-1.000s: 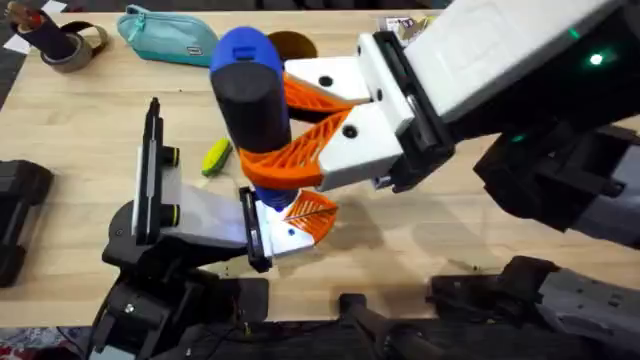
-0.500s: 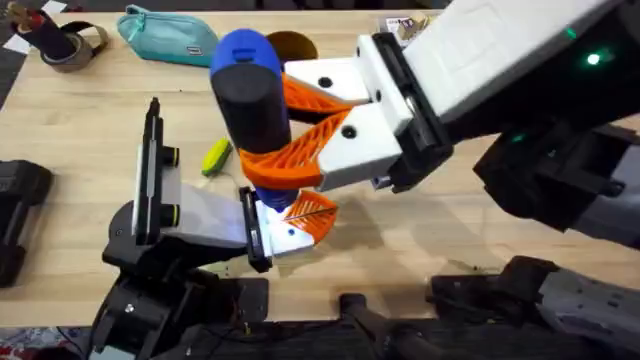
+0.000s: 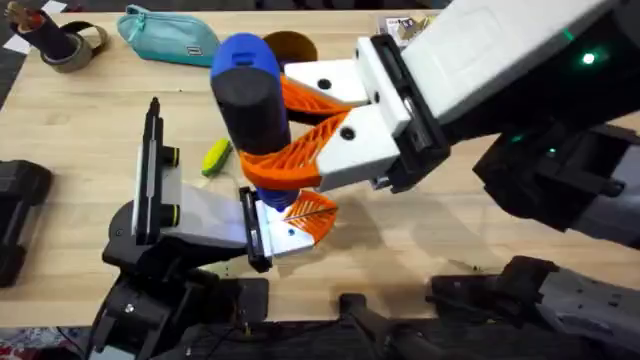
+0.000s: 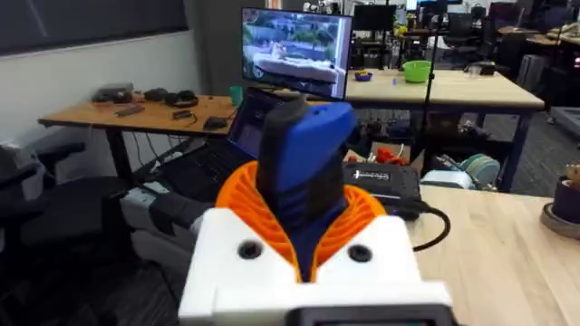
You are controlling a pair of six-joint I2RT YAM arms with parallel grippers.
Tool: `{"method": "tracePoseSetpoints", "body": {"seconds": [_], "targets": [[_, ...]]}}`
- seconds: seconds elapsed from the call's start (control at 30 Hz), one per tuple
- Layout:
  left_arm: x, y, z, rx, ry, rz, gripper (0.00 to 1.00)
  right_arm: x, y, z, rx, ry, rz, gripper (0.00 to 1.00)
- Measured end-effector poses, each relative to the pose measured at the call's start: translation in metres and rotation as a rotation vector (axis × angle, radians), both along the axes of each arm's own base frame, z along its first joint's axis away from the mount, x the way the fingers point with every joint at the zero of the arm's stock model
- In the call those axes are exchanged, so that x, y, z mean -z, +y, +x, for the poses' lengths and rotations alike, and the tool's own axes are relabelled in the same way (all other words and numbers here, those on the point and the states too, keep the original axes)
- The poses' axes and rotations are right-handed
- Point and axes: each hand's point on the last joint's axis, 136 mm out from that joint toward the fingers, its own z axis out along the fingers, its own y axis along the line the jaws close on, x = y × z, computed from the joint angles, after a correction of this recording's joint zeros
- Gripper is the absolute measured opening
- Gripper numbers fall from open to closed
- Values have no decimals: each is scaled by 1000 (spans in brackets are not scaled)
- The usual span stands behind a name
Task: Pick up the gripper from the table and insert it into the empty holder that is missing its gripper. Then pick up a screw, insert it into the mounting hole, and use the screwdriver to tighten it. Finally, clean up the table by picking up the vegetable and placing it into the bucket.
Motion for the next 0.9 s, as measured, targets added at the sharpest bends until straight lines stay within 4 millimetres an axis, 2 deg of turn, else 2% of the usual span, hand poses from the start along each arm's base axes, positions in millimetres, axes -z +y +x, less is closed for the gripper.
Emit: {"method": "tracePoseSetpoints", "body": {"seconds": [0.9], "targets": [[0,0,0,0,1,0,13,8,1,4,25,20,-9,39]]}}
